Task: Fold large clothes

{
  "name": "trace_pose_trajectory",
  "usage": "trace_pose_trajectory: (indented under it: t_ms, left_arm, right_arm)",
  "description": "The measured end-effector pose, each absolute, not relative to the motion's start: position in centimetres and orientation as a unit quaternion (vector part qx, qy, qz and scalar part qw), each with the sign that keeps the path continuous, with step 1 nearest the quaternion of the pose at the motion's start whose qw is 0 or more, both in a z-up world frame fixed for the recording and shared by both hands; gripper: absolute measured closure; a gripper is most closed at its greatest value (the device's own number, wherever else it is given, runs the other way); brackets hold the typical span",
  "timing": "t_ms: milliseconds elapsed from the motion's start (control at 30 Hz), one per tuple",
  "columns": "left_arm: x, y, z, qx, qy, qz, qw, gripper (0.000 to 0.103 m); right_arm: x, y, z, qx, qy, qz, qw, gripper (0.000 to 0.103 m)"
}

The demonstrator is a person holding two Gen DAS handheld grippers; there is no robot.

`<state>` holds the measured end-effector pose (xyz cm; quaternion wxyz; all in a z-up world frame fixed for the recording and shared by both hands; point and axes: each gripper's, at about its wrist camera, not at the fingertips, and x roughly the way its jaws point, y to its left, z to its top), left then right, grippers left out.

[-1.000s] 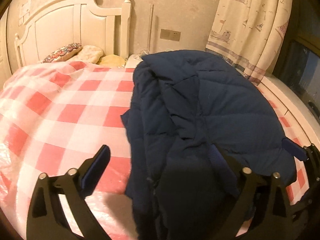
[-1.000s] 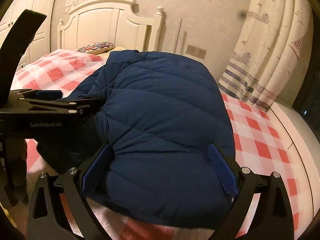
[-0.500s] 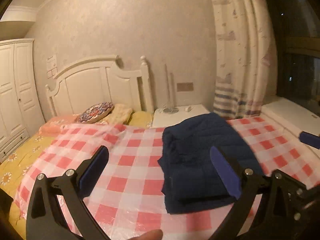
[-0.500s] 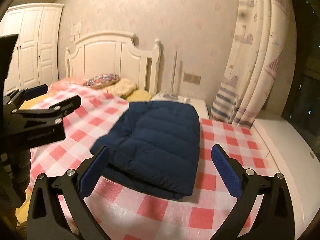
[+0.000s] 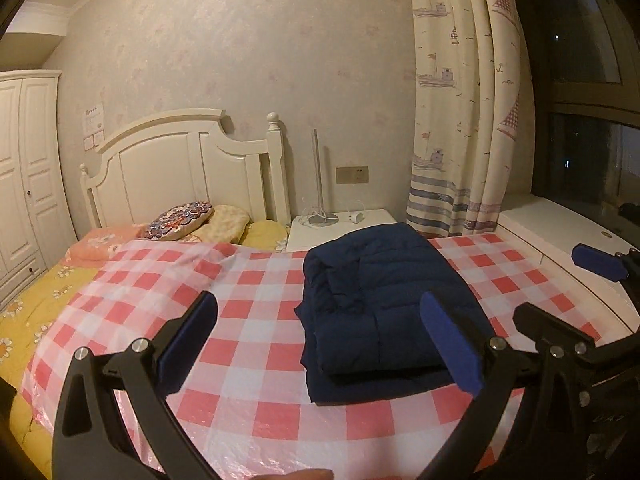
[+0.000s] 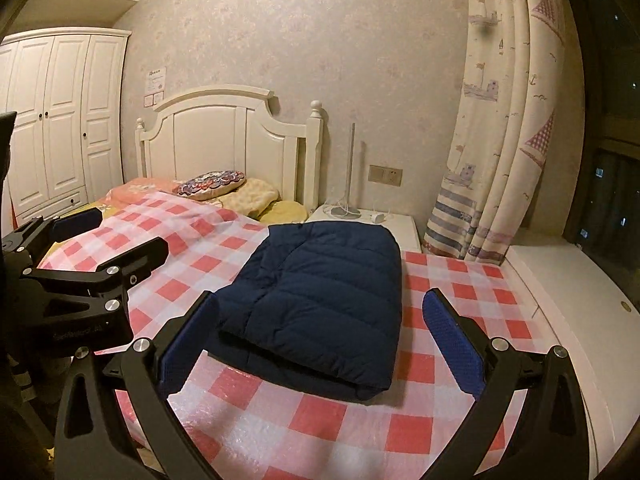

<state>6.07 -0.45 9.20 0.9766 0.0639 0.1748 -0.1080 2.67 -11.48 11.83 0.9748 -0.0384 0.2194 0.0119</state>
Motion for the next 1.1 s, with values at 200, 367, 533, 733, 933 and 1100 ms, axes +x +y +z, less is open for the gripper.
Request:
trace_pose_trajectory:
  t_ms: [200, 367, 533, 733, 933, 1100]
  left_arm:
    - [6.1, 0.1, 9.1, 0.058, 0.175, -0.102, 0.977, 0.002]
    - [6.2, 0.3, 9.0, 0.055, 0.178, -0.101, 0.977, 0.002]
    - [6.2, 0.3, 9.1, 0.055, 0.177, -0.102, 0.977, 0.002]
    - [6.2, 0.4, 8.7, 0.055, 0.182, -0.103, 0.976, 0.002]
    - [6.2, 0.5, 8.6, 0.055, 0.181, -0.102, 0.977, 0.002]
    - [6.2, 0.4, 8.6, 0.056, 0.182, -0.103, 0.976, 0.002]
  right_arm:
    - [2.7, -11.5, 11.7, -0.036, 0.221, 0.013, 0.975, 0.005]
    - [2.7, -11.5, 11.5, -0.035, 0.224, 0.017, 0.974, 0.005]
    - [2.8, -11.1, 11.3, -0.037, 0.227, 0.019, 0.973, 0.005]
    - [2.8, -10.9, 11.0, -0.037, 0.231, 0.020, 0.972, 0.005]
    - [2.8, -10.7, 10.9, -0.038, 0.231, 0.021, 0.972, 0.005]
    - [2.8, -10.5, 10.8, -0.038, 0.232, 0.022, 0.972, 0.005]
